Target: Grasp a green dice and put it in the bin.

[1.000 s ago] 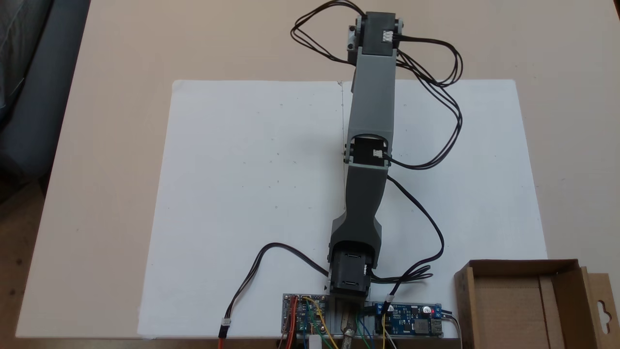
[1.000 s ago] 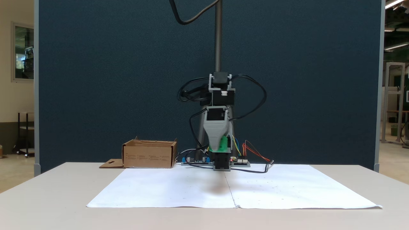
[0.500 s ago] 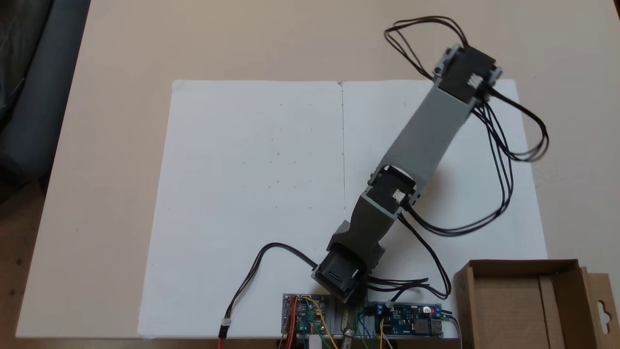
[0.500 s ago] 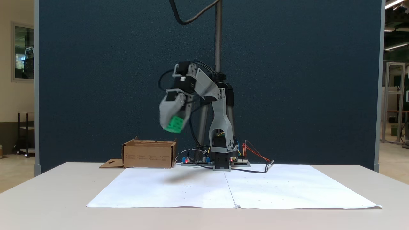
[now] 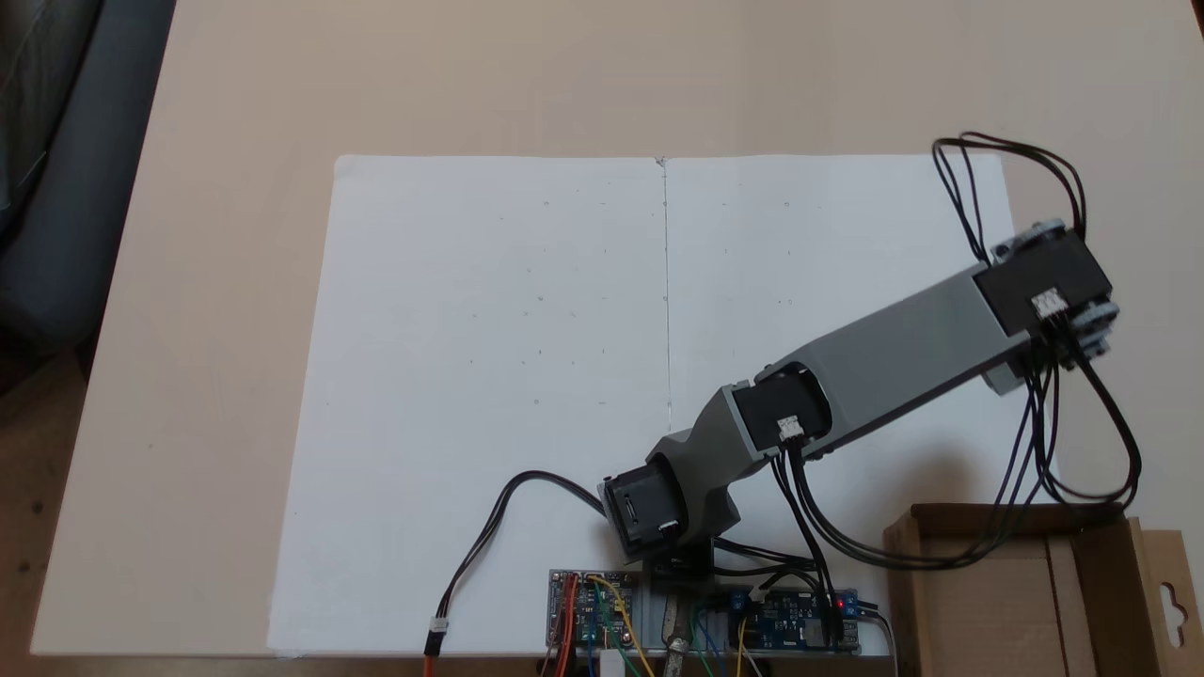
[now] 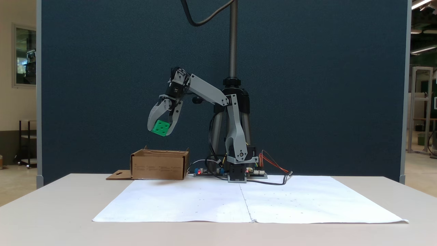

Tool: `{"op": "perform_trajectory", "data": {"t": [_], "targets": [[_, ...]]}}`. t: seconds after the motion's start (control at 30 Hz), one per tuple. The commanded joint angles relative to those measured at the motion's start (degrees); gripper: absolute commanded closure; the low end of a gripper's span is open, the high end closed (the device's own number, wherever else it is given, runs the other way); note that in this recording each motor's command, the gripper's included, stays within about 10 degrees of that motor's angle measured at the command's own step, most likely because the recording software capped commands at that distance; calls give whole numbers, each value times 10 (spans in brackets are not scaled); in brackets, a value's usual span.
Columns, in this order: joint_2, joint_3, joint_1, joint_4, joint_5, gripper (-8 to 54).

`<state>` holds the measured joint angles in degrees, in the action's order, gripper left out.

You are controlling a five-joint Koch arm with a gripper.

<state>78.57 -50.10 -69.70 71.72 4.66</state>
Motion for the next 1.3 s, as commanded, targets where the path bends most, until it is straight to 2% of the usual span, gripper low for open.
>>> {"op": "perform_trajectory", "data": {"t": [0.0, 0.5, 0.8, 0.87, 0.9, 1.03, 1.27], "targets": [[26, 8, -41, -4, 66, 321], [-41, 0, -268, 0, 193, 321], [-69, -76, -322, -82, 244, 317], [-69, -82, -323, -84, 245, 236], [-69, -89, -323, -83, 244, 165], [-68, -105, -327, -79, 243, 18], [-64, -105, -325, -77, 243, 17]]}}
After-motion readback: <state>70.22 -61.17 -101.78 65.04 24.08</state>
